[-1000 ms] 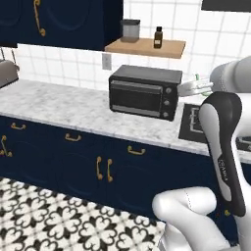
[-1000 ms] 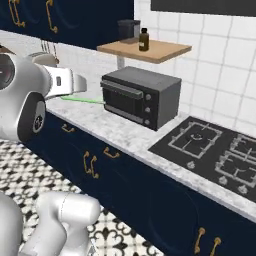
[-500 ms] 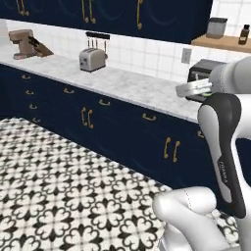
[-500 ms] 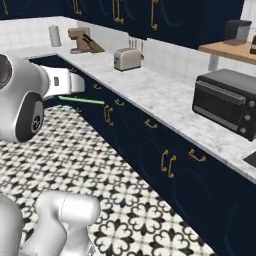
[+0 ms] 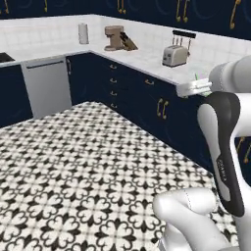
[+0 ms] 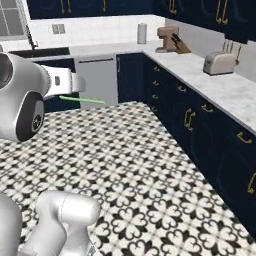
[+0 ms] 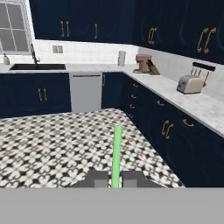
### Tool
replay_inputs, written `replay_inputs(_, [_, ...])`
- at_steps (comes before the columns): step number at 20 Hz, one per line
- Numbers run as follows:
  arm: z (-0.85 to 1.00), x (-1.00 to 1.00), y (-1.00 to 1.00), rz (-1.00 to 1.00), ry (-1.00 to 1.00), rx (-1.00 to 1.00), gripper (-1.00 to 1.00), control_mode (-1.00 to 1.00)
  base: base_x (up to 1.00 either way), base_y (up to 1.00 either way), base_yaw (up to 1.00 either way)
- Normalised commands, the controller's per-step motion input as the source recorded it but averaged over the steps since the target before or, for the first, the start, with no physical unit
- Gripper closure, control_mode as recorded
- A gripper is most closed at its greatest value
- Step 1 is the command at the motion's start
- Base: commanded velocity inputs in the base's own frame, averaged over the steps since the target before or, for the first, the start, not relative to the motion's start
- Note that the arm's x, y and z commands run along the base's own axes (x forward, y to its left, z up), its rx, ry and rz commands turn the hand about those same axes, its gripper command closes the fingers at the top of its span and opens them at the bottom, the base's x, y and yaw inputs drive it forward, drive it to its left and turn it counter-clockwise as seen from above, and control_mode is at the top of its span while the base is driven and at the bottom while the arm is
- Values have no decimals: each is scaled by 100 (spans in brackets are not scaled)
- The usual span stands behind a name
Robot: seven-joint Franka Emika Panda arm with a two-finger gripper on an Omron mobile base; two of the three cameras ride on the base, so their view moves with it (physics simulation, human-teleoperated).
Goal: Take a straw from the drawer in front and place it inside the glass cup on the dining counter.
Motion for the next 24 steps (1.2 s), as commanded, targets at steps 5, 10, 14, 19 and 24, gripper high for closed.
replay_inputs(5, [0,0,0,0,0,0,100,100,-11,87,65])
replay_inputs(10, [0,0,0,0,0,0,100,100,-8,84,66])
replay_inputs(14, [0,0,0,0,0,0,100,100,-11,80,68])
replay_inputs(19, [0,0,0,0,0,0,100,100,-9,87,65])
replay_inputs(24, [0,0,0,0,0,0,100,100,-2,98,55])
